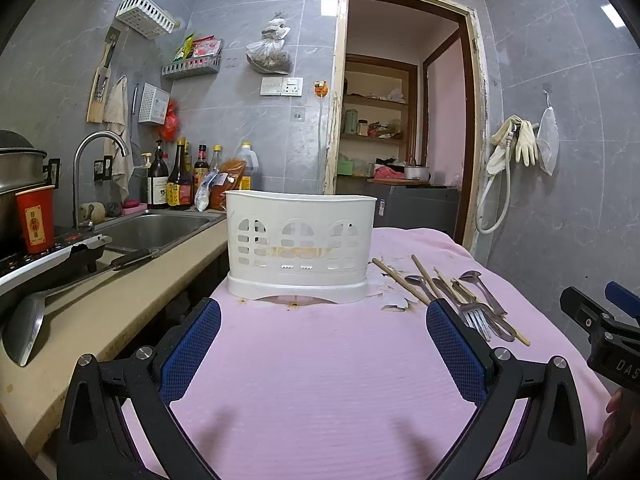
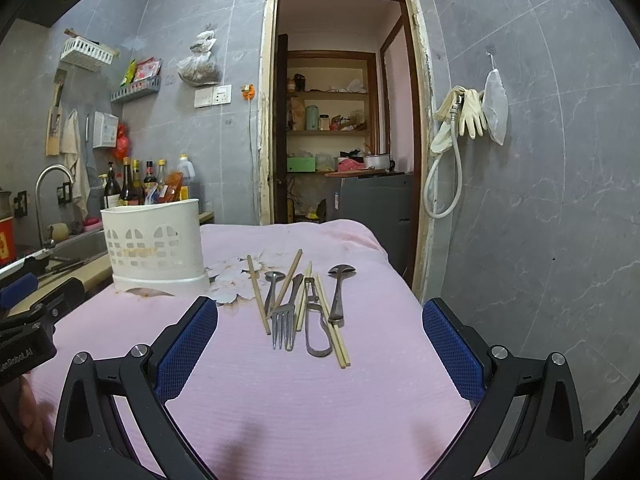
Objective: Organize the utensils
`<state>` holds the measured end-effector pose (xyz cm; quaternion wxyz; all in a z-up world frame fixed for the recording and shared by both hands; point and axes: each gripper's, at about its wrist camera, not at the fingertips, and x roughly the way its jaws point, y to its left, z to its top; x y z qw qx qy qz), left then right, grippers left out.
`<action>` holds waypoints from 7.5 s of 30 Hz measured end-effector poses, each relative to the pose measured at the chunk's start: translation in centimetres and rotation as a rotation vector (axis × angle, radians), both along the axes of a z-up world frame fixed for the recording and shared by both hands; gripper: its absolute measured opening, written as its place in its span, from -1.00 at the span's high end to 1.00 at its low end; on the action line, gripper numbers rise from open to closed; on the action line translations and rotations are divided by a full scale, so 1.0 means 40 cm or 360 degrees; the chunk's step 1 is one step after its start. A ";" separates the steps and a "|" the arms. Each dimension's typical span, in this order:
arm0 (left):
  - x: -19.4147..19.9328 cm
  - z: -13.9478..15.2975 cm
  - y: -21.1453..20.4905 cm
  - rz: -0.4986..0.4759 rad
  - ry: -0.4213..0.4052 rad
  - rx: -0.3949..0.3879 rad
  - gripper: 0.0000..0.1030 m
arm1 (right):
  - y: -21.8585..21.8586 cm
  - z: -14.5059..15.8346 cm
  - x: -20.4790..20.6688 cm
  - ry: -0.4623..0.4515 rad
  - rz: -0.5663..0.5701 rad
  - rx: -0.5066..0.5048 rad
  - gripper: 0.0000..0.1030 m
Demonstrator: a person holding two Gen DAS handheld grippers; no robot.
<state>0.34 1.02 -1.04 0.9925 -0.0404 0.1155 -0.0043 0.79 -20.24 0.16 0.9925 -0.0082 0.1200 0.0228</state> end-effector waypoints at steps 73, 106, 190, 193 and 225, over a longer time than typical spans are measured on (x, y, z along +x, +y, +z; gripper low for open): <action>0.025 0.015 -0.004 -0.0081 0.0069 -0.0063 -0.96 | 0.010 0.002 0.009 0.0021 0.0020 -0.0021 -1.00; 0.502 0.060 -0.243 -0.0581 0.0783 0.0093 0.18 | -0.163 0.048 0.502 0.0533 0.0467 -0.0129 -0.51; 0.490 0.309 0.379 0.0152 -0.0437 -0.0573 0.92 | 0.328 0.294 0.493 -0.0634 0.0617 -0.0393 0.21; 0.519 0.292 0.398 0.0186 -0.0466 -0.0542 0.92 | 0.357 0.262 0.514 -0.0617 0.0600 -0.0423 0.21; 0.491 0.103 0.315 0.0214 -0.0244 -0.0318 0.91 | 0.392 0.092 0.529 -0.0431 0.0736 -0.0393 0.21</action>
